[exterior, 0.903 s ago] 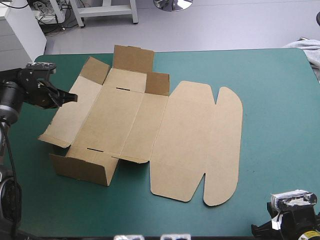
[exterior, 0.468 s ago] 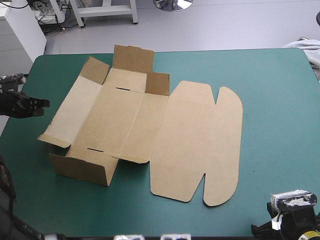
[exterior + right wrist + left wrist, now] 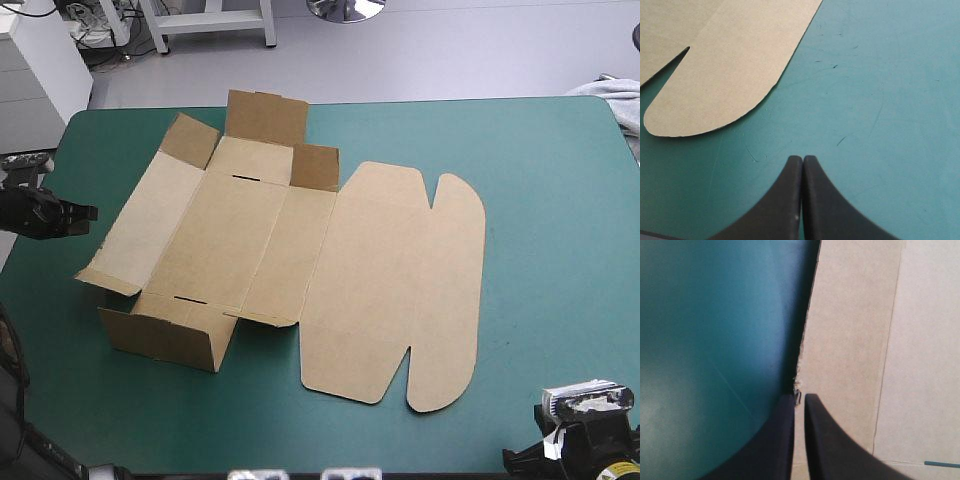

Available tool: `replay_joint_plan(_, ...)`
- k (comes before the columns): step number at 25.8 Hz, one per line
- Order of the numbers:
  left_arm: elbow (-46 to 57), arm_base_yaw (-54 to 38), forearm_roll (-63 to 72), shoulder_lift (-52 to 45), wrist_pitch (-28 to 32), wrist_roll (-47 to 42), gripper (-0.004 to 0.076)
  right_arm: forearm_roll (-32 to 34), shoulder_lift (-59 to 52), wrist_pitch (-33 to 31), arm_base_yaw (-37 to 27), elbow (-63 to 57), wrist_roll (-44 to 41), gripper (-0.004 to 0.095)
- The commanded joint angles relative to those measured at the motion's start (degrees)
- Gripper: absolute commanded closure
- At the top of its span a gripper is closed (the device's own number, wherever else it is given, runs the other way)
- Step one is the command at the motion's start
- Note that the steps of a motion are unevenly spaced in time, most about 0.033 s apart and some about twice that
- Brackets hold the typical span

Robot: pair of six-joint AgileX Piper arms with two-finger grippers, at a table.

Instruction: Fold the box

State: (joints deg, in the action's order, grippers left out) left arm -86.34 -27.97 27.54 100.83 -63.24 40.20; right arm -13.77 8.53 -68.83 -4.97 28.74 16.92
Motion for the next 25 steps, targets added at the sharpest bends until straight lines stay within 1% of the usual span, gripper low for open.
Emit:
replay_joint_plan(1, -1.82, -0.1, 2.51, -2.28, 1.1, 1.26, 0.0506, -0.62, 0.89, 3.3, 0.18, 1.21, 0.11, 0.0927)
replay_joint_plan(2, -1.82, -0.1, 2.51, -2.28, 1.1, 1.34, 0.0409, -0.62, 0.89, 3.3, 0.18, 1.21, 0.11, 0.0927)
replay_joint_plan(4, -1.82, -0.1, 2.51, -2.28, 1.9, 1.34, 0.0255, -0.62, 0.89, 3.3, 0.18, 1.21, 0.11, 0.0927)
replay_joint_plan(5, -1.82, -0.1, 2.63, -2.28, 2.2, 1.34, 0.019, -0.62, 0.89, 3.3, 0.18, 1.21, 0.11, 0.0927)
replay_joint_plan(6, -1.82, -0.1, 2.96, -2.28, 2.39, 1.34, 0.0148, -0.62, 0.89, 3.3, 0.18, 1.21, 0.11, 0.0927)
replay_joint_plan(7, -1.82, -0.1, 2.97, -2.28, 2.44, 1.51, 0.0133, -0.62, 0.89, 3.3, 0.18, 1.21, 0.11, 0.0927)
replay_joint_plan(9, -1.82, -0.1, 2.97, -1.73, 2.66, 2.88, 0.0141, -0.62, 0.89, 3.3, 0.18, 1.21, 0.11, 0.0927)
replay_joint_plan(12, -1.82, -0.1, 5.15, 0.26, 2.61, 5.11, 0.0181, -0.62, 0.89, 3.3, 0.18, 1.21, -0.29, 0.0927)
replay_joint_plan(15, -1.82, -0.1, 8.46, 2.13, 2.36, 6.21, 0.0238, -0.62, 0.89, 3.43, 0.18, 1.21, -1.64, 0.0927)
replay_joint_plan(19, -1.82, 0.02, 11.25, 4.51, 0.05, 8.35, 0.0283, -0.62, 0.89, 3.43, 0.18, 1.21, -2.93, 0.0927)
replay_joint_plan(25, -1.82, 0.6, 11.62, 7.21, -4.67, 9.62, 0.0287, 0.05, 0.89, 3.53, 0.18, 1.21, -2.84, 0.0927)
